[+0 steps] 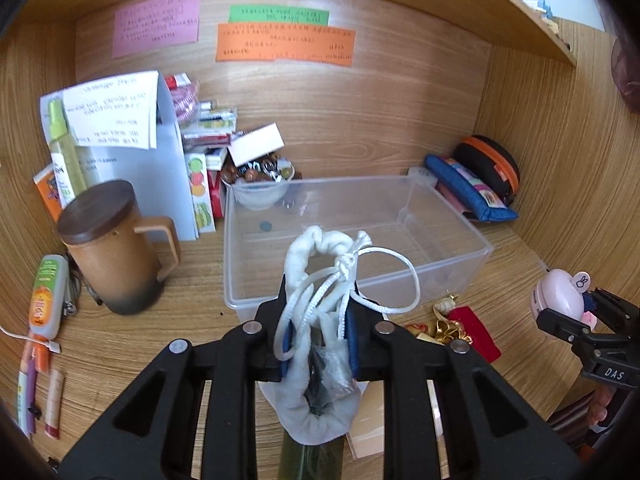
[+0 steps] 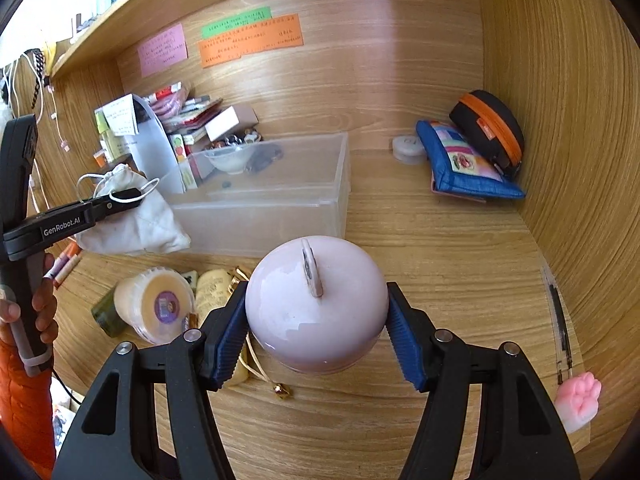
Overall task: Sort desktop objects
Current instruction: 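Carry the white pouch and pink container over the clear plastic box with both grippers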
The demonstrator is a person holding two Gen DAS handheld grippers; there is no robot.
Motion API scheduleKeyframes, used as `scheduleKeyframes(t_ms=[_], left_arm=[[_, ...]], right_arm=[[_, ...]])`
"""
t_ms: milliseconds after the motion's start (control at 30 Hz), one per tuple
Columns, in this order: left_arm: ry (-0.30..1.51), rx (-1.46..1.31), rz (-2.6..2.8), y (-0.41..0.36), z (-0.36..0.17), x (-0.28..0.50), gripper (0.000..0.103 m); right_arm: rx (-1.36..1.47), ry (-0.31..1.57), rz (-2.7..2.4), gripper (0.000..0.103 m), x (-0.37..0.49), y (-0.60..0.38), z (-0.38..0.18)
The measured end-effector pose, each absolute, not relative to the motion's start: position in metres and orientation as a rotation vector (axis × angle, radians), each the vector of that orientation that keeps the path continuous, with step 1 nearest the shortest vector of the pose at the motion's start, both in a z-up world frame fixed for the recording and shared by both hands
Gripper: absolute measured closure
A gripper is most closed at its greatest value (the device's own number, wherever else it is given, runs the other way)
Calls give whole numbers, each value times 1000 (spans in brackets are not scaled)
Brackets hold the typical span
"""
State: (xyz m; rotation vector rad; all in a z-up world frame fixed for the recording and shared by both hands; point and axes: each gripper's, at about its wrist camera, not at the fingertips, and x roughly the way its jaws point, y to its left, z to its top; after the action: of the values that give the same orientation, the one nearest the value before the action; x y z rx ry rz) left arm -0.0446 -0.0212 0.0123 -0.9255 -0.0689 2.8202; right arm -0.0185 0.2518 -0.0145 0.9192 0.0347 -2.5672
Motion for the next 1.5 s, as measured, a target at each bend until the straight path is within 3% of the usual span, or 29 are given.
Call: scheduleKeyframes(t_ms=[867,1500], left_arm=[[-102,-759,2890,-47,79,-32,82],[-59,-847,2857,-32,68,-98,82]], right_arm=[[731,103,-2492,42,-52,205,43],[818,228,-2431,42,-131,155,37]])
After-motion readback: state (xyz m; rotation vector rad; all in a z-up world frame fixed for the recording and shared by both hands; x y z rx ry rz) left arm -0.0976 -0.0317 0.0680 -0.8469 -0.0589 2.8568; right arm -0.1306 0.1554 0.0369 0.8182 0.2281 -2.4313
